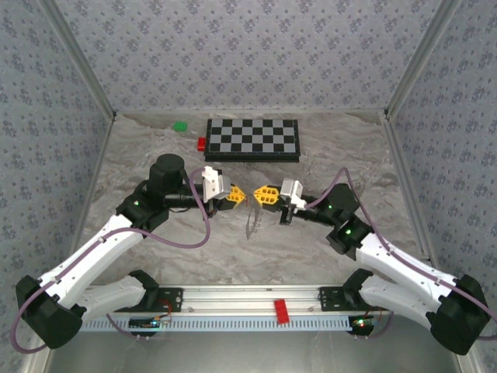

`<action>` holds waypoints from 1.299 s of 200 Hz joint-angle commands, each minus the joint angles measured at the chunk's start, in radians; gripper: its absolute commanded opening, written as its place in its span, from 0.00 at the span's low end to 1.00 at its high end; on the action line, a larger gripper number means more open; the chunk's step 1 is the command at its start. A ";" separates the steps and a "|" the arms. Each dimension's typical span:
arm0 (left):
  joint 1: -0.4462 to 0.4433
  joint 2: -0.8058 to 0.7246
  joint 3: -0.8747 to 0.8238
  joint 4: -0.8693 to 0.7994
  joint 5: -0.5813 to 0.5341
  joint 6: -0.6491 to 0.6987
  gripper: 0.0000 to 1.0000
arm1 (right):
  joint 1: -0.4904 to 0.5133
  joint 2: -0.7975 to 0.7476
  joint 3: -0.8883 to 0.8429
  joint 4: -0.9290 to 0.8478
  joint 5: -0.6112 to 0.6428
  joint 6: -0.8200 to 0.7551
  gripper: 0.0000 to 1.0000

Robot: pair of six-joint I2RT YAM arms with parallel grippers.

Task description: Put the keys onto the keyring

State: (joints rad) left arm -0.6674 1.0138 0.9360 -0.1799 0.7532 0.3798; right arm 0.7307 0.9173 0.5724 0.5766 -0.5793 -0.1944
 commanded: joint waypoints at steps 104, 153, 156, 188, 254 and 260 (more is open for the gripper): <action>0.009 -0.001 0.026 0.010 0.050 -0.006 0.00 | -0.003 0.007 0.013 0.017 -0.045 0.007 0.00; 0.011 -0.001 0.022 0.008 0.046 -0.002 0.00 | -0.004 -0.007 0.008 0.017 -0.044 0.007 0.00; 0.011 -0.001 0.021 0.009 0.046 -0.002 0.00 | -0.005 -0.010 0.009 0.017 -0.044 0.008 0.00; 0.012 -0.001 0.024 0.008 0.043 -0.003 0.00 | -0.004 -0.011 0.004 0.025 -0.046 0.015 0.00; 0.015 -0.001 0.021 0.010 0.039 -0.004 0.00 | -0.005 -0.014 0.000 0.029 -0.049 0.019 0.00; 0.015 -0.001 0.021 0.011 0.038 -0.004 0.00 | -0.005 -0.011 0.000 0.029 -0.049 0.021 0.00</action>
State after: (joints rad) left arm -0.6609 1.0157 0.9360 -0.1806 0.7708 0.3759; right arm 0.7307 0.9207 0.5724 0.5724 -0.6113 -0.1905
